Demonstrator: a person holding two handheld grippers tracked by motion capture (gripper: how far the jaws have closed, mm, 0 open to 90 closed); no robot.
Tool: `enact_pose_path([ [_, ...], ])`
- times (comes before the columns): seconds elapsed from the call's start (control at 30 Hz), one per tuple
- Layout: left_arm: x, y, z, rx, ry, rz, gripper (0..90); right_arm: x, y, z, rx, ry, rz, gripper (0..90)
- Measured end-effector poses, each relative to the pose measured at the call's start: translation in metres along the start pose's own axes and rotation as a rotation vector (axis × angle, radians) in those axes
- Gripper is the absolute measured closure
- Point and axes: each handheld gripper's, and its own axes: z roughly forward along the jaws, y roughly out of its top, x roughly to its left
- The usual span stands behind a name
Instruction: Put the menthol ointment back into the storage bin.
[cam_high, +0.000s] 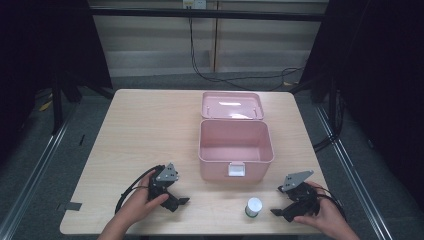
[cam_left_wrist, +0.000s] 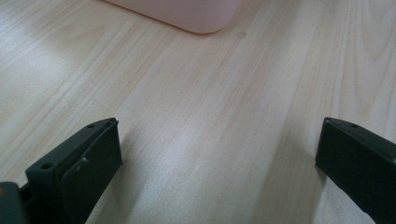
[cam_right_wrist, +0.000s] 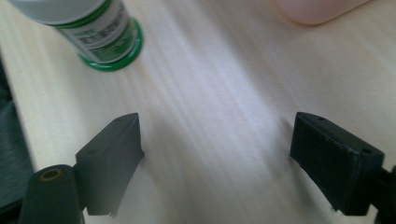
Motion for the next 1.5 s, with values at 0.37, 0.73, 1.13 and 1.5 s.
enact_pose_path([
  [0.37,0.000,0.000,0.000,0.000,0.000,0.000,0.0,0.020,0.048,-0.005,0.199,0.070,-0.057,24.0],
  [0.73,0.000,0.000,0.000,-0.001,0.000,0.001,0.0,0.031,0.069,-0.005,0.264,0.077,-0.115,27.5],
  [1.13,0.000,0.000,0.000,0.000,0.000,0.000,0.0,0.040,0.092,0.003,0.295,0.112,-0.174,32.9],
  [1.5,0.000,0.000,0.000,-0.001,0.000,0.000,0.0,0.043,0.101,0.006,0.295,0.128,-0.196,43.1],
])
